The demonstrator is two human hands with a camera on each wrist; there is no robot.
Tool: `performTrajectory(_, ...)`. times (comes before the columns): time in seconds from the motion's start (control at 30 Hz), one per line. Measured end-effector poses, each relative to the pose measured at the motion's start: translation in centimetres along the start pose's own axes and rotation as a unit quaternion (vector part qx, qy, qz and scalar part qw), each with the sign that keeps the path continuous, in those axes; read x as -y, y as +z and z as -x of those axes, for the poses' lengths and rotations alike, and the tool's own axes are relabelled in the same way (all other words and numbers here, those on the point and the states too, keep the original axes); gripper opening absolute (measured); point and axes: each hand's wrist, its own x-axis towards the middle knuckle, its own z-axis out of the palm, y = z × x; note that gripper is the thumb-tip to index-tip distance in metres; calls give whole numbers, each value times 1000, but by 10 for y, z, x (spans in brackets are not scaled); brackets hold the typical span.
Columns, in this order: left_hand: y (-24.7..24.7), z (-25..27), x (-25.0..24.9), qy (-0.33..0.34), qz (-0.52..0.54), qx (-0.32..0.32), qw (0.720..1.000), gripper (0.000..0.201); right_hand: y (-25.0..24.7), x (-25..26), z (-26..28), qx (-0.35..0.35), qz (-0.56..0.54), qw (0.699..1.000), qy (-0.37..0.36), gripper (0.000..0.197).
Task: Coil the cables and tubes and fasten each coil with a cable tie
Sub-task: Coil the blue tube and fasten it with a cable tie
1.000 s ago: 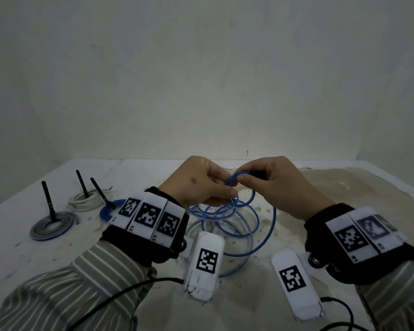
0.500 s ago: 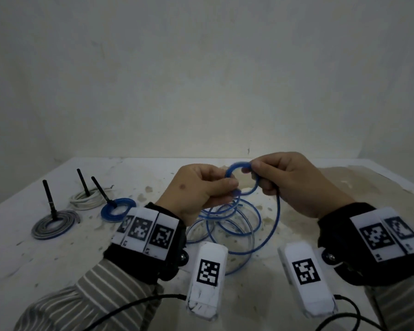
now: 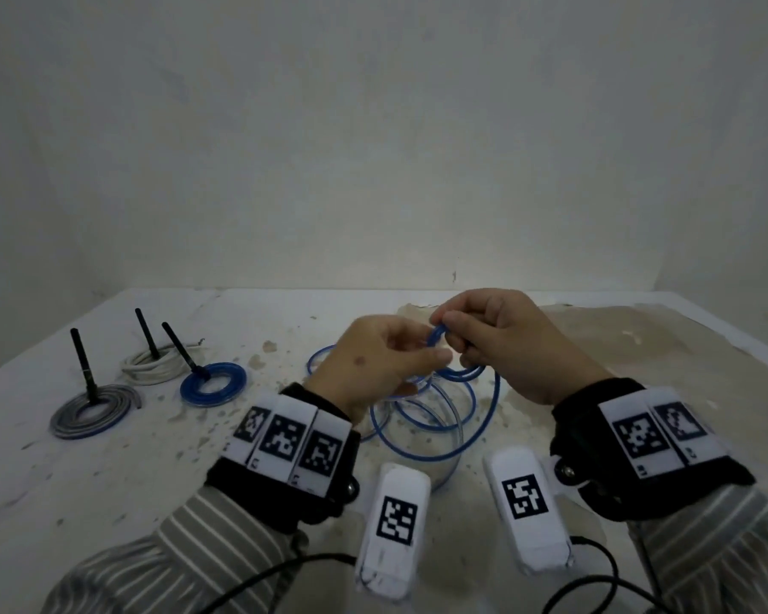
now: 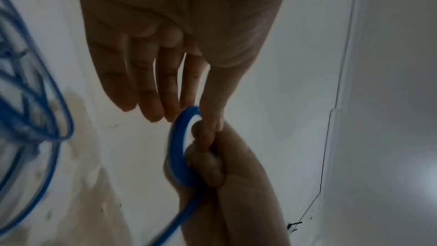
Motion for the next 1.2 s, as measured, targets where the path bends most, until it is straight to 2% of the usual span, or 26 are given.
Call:
performTrajectory(0.1,-16,-2,-15,23,-43,24,999,12,1,1,2,28,68,997,-20,16)
performTrajectory(0.2,-20,-1,-20,27,-92,66,993,8,5,7,1,32,65,997,-36,11)
performTrajectory(0.27,-19,-3,-20,35,-87,74,993,12,6,10,-1,20,50,998,-41,8)
performTrajectory(0.4,-21,-14,-20,47,18,-6,999,7,2,9,-12,-37,-71,996,-44,11)
performTrajectory(0.5,-19,-25,-15,47,124,-58,990,4,1,1,-22,-38,-163,986,-13,17)
performTrajectory(0.6,-16,-34,-7,42,185,-62,980,5,7,-8,-32,-42,-215,976,1,20)
performTrajectory(0.7,-15,-46,1,15,203,-49,978,5,10,-16,-42,-65,-227,972,-7,20)
performTrajectory(0.8,-20,-61,8,-23,137,-42,989,6,12,-27,-53,-76,-254,964,-1,19)
performTrajectory(0.87,-26,-70,13,-33,63,-38,997,5,12,-35,-61,-75,-229,970,5,18)
performTrajectory(0.93,-31,-77,17,-11,4,-31,999,3,10,-42,-69,-52,-171,984,5,20)
performTrajectory(1.03,-38,-84,19,45,-24,-29,998,11,4,-49,-78,10,-101,995,-2,22)
performTrajectory(1.2,-43,-91,22,24,-54,1,998,4,2,-57,-87,24,-96,995,2,21)
